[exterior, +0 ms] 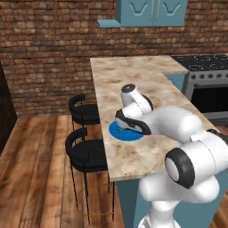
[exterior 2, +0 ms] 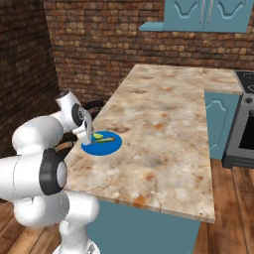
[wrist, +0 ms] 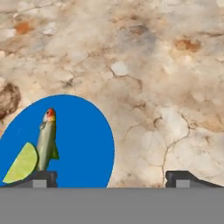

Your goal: Take the lemon wedge from the fridge and place it on the plate with fish on the dining counter.

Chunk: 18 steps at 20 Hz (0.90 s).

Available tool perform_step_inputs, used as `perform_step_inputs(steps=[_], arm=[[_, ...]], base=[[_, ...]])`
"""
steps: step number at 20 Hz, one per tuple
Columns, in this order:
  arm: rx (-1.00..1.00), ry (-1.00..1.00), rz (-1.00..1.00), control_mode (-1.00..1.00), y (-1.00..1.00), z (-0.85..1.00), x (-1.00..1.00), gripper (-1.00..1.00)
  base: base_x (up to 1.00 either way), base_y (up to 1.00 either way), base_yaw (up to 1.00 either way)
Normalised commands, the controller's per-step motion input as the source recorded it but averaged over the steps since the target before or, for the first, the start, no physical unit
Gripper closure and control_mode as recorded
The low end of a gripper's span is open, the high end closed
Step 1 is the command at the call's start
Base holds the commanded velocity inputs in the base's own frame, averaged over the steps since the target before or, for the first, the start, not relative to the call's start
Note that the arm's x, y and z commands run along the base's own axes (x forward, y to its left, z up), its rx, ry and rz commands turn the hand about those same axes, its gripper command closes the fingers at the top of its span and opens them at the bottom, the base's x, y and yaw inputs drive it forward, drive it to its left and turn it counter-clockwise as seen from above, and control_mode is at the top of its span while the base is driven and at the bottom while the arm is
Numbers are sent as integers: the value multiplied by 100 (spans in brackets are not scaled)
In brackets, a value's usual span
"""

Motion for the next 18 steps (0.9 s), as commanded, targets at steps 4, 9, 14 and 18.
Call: perform_step_inputs(steps=[4, 9, 14, 18], arm=[[-4, -80, 0, -100, 29, 52, -100, -100], [-17, -47, 4, -100, 98, 100, -100, -100], [-23, -23, 21, -100, 99, 100, -78, -100], [-7, -39, 17, -100, 47, 82, -99, -100]], base=[[0, 0, 0], [0, 0, 0], [0, 0, 0], [0, 0, 0]])
